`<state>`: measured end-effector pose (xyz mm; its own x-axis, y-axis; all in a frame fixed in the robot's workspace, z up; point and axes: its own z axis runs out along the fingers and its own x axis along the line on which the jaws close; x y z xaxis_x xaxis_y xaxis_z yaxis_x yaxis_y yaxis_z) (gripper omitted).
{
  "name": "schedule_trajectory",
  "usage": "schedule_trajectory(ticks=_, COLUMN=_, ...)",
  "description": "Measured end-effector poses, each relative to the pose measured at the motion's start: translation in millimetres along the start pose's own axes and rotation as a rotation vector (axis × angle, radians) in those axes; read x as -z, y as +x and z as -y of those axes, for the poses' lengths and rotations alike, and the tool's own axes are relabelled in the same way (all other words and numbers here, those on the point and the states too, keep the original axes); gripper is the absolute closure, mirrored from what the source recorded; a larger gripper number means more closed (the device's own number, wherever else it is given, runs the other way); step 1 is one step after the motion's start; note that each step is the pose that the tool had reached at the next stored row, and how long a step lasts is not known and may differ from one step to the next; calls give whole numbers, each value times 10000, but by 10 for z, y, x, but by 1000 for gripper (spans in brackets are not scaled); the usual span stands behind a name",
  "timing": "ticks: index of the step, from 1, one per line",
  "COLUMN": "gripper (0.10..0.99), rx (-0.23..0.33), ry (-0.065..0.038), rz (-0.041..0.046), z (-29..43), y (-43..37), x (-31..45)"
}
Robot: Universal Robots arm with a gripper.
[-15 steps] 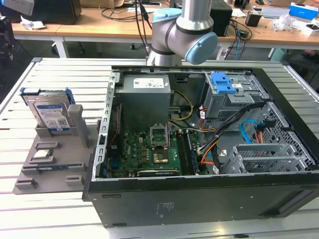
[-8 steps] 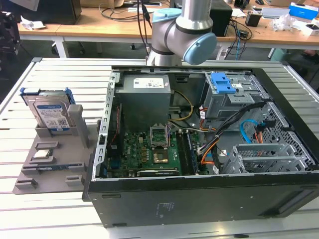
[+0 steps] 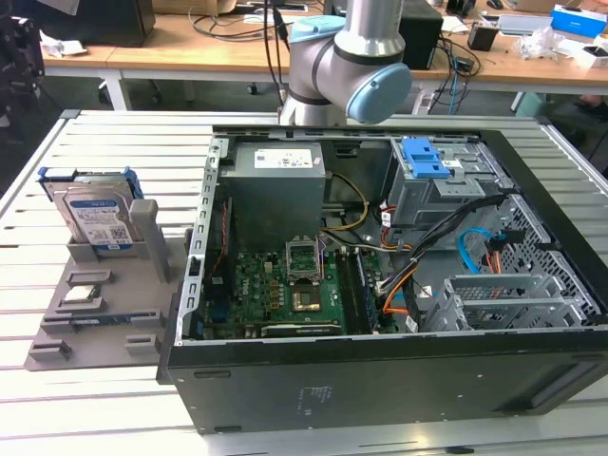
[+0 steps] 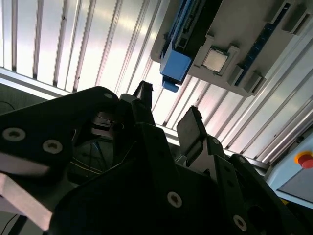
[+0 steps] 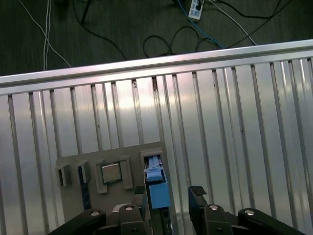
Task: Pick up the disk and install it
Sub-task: 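Pick up the disk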
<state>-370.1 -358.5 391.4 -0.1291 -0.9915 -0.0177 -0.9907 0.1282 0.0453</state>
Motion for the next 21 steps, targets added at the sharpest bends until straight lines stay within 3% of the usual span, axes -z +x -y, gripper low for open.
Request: schedule_trajectory(ticks=21, gripper=604, rx=0, ry=0, rz=0, z=17, y=-5, x=-179)
